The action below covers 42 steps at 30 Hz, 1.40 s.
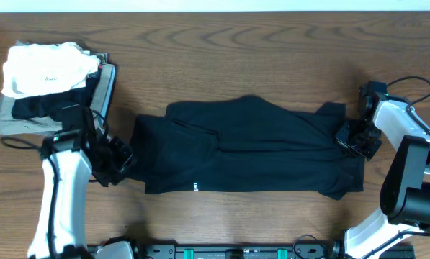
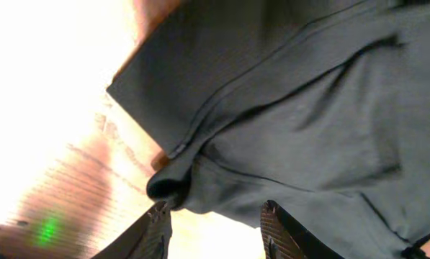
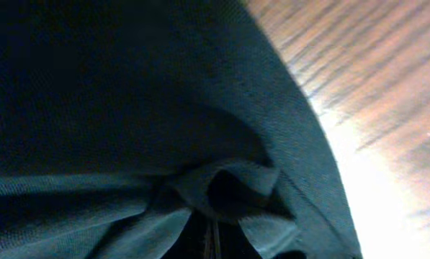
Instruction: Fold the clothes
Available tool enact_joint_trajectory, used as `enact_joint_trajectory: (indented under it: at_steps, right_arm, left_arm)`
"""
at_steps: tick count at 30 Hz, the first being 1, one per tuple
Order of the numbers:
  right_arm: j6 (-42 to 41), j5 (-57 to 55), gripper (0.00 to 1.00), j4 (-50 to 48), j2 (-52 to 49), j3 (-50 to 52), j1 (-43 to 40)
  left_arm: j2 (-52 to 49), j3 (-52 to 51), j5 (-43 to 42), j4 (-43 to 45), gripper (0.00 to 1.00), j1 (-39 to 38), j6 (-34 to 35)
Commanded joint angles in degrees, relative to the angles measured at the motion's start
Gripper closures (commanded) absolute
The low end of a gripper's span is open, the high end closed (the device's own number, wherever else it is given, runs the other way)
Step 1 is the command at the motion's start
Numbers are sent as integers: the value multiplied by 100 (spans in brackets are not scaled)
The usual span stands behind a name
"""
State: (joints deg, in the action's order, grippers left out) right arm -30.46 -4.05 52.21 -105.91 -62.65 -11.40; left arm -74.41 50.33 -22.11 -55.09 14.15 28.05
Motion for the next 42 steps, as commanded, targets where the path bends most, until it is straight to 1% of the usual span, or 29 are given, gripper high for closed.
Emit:
enact_joint_trajectory:
  at_steps: [1, 3, 5, 10, 12, 13, 15, 19, 21, 22, 23, 24, 25, 28, 34, 40, 42]
  right_arm:
    - [-160, -328, 99, 7, 376, -284, -63]
    - [-90, -304, 99, 7, 514, -450, -63]
    - [201, -7, 99, -20, 608, -632, -59]
    - [990, 1532, 99, -125, 638, -903, -20]
    - [1281, 1974, 99, -190, 634, -901, 20]
    - [1381, 2135, 99, -208, 625, -894, 59]
    - [1427, 2142, 99, -219, 623, -890, 133]
    - [1469, 2122, 99, -273, 623, -890, 229]
    - [1467, 2122, 99, -302, 623, -890, 262]
    - [1469, 2122, 99, -299, 623, -890, 278]
    - [1469, 2122, 99, -293, 623, -890, 293]
    - [1469, 2122, 99, -289, 623, -887, 310]
    - [1469, 2122, 99, -291, 621, -879, 330]
    - [1469, 2122, 99, -286, 614, -857, 413]
    - [1261, 2033, 99, -378, 614, -682, 658]
    - [745, 1451, 98, -522, 612, -240, 765]
    - [588, 1342, 98, -584, 612, -101, 761]
  left_arm:
    - [310, -17, 251, 144, 57, 22, -79]
    - [409, -17, 271, 365, 57, 22, -83]
    - [424, -17, 269, 656, 57, 15, -101]
    - [243, -17, 160, 1357, 58, -245, -365]
    - [105, -17, 160, 1519, 58, -422, -380]
    - [11, -17, 160, 1587, 60, -522, -380]
    - [-208, -17, 162, 1731, 65, -697, -382]
    - [-791, -17, 162, 2184, 66, -942, -407]
    - [-1123, -17, 162, 2452, 72, -992, -413]
    - [-1266, -17, 162, 2577, 78, -1001, -433]
    - [-1412, -17, 162, 2704, 81, -1001, -446]
    - [-1530, -17, 162, 2806, 91, -1001, -446]
    - [-1652, -17, 160, 2914, 94, -1001, -446]
    - [-1950, -17, 149, 3123, 94, -1001, -446]
    - [-2363, -17, -256, 3178, 94, -1001, -533]
    - [-2557, -17, -269, 2844, 94, -999, -529]
    - [-2564, -26, -109, 2741, 94, -999, -481]
